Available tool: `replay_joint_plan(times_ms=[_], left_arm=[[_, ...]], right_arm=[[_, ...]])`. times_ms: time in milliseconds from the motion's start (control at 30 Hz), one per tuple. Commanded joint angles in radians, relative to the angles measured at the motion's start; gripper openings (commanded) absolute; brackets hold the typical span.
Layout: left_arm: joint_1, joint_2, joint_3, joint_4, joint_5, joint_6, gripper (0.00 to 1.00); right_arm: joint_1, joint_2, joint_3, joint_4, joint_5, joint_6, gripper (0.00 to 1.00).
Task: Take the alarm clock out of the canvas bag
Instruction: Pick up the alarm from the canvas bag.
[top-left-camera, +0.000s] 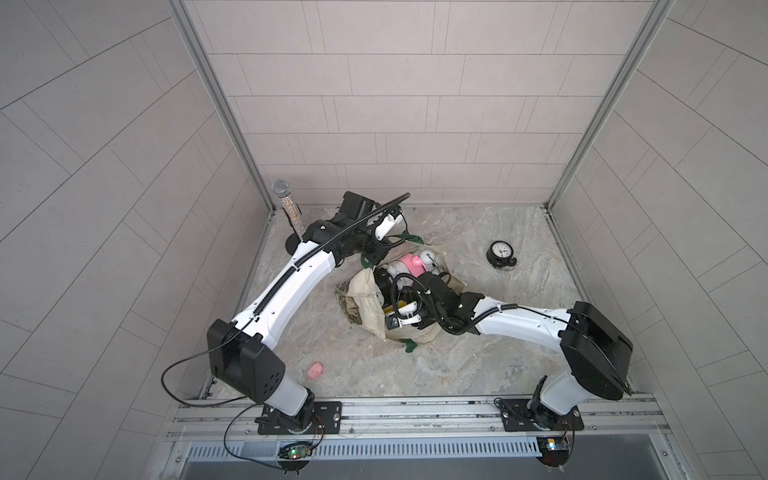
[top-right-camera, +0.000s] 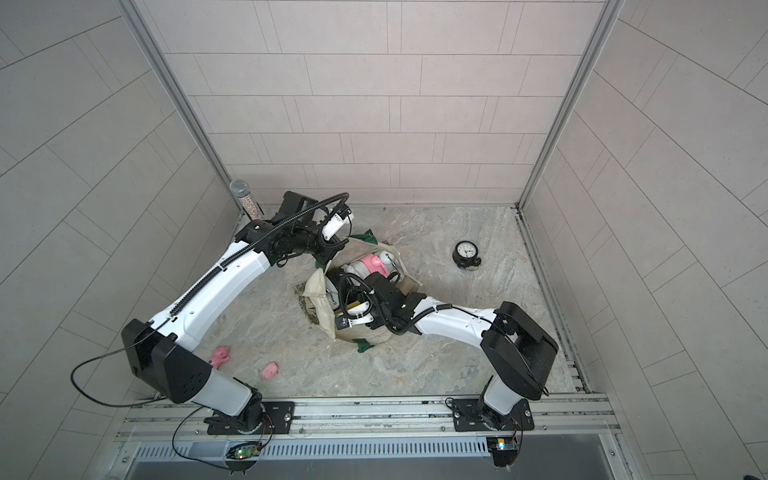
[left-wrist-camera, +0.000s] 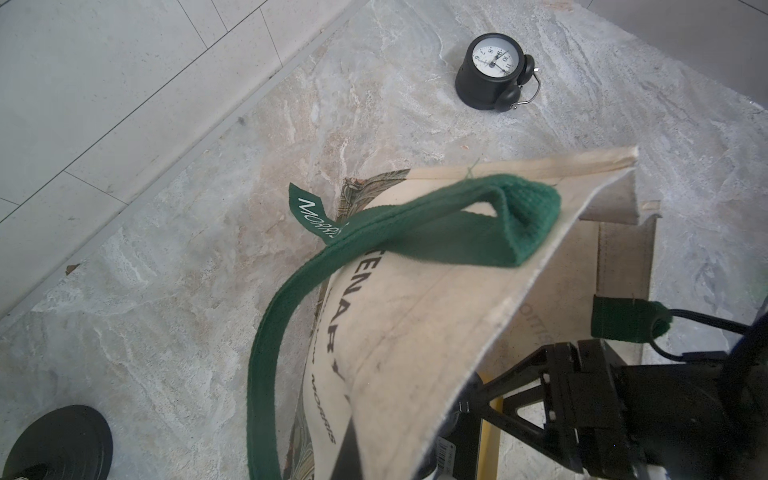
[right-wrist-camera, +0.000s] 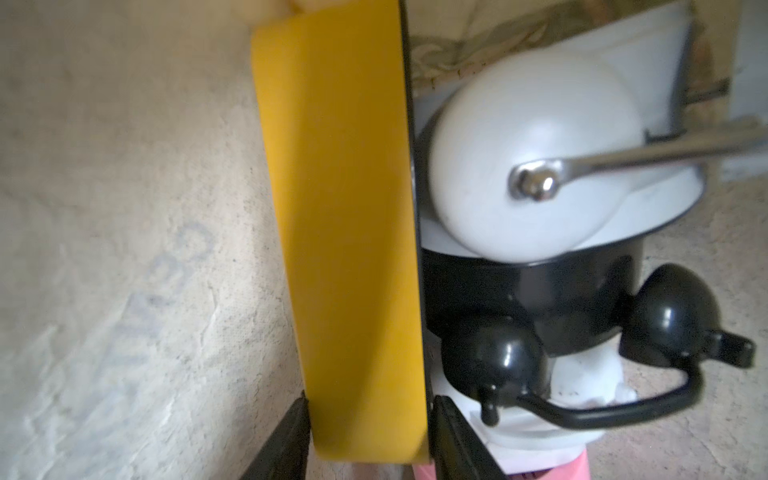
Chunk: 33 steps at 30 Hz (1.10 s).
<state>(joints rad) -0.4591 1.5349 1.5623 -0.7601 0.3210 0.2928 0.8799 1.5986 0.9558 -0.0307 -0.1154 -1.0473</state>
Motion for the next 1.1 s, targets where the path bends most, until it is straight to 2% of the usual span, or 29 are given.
replay_joint_plan(times_ms=[0,433,967,1067], left_arm=[[-0.009,-0.049,0.053,0.121,0.061,-0.007,0.00],[-0.010,-0.041,0.065,0.116,0.081,-0.023,0.00],[-0.010,-0.042,0.067,0.117,0.092,-0.037,0.00],[-0.009,-0.041,0.068,0.119,0.094,-0.038,0.00]], right_arm=[[0.012,0.019,0.015,0.038,-0.042,-0.013,0.51],[0.033,0.074,0.014,0.101,-0.010,-0.019,0.53],[0.033,0.175,0.063,0.077,0.057,-0.039,0.46],[0.035,0.173,0.068,0.065,0.050,-0.039,0.41]])
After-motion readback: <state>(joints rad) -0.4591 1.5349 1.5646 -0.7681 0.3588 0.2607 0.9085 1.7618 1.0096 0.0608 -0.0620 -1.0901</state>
